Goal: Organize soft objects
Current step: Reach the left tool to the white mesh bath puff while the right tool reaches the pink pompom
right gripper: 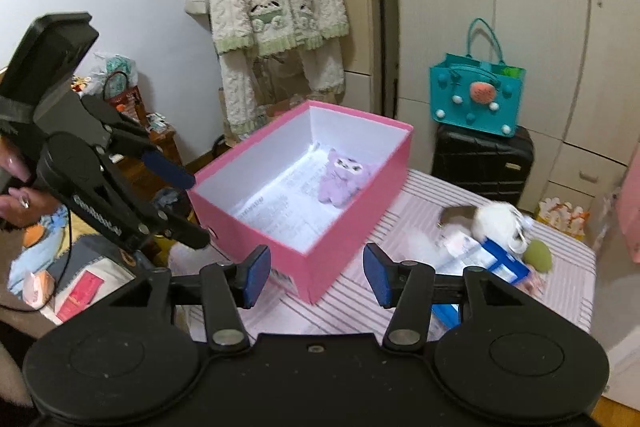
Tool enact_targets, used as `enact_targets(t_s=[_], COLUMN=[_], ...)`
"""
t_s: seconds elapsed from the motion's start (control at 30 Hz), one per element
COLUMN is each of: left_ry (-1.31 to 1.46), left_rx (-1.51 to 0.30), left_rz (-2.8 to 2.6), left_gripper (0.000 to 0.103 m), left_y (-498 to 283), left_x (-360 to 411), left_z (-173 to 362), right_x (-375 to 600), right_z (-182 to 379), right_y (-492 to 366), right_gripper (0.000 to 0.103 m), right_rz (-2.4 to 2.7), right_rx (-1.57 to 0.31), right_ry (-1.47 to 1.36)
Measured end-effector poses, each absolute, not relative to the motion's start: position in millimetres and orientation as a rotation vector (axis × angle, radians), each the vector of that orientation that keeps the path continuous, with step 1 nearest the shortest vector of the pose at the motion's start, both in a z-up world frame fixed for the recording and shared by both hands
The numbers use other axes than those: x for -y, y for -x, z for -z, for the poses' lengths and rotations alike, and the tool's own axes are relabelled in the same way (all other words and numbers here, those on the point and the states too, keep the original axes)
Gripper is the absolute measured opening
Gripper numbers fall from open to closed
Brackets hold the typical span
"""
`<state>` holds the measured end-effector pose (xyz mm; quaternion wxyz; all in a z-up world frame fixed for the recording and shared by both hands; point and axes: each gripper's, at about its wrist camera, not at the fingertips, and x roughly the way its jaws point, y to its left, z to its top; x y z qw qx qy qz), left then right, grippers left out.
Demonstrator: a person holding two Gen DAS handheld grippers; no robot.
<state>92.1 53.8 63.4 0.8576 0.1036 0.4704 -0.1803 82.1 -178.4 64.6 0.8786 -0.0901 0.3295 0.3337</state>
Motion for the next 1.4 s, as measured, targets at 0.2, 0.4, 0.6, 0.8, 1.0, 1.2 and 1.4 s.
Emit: enact_targets(t_s=[0.2, 0.4, 0.6, 0.8, 1.0, 1.2, 1.4], left_ry=[-0.246, -0.267, -0.221, -0.149, -0.109, -0.1, -0.042], left_rx=[-0.985, -0.968, -0.93, -0.919, -0.854, -0.808, -0.839], left_rz=[0.472, 0.558, 0.611, 0.587, 0.496, 0.483, 0.41], left_gripper=[0.076, 0.076, 0.076, 0.076, 0.074, 0.073, 0.071], left_y=[-90, -93, -102, -125, -149, -164, -191], left_x=[-20, 17, 44, 57, 61, 78, 87], left_z=[-57, -39, -20, 2, 15, 26, 38], right_x=[213, 243, 271, 290, 305, 312, 326], right_z=[-49, -28, -3, 22, 47, 67, 75], right_y=[-68, -67, -77, -98, -123, -147, -173], right_gripper=[0.058, 0.058, 0.059, 0.059, 0.059, 0.059, 0.059], right_rz=[-0.625, -0.573, -0.547, -0.512, -0.452, -0.409, -0.387], right_rx=[-0.705, -0.755, -0.772, -0.764, -0.735, -0.706, -0.702], right_ry=[0.165, 0.146, 0.124, 0.123, 0.132, 0.17, 0.116])
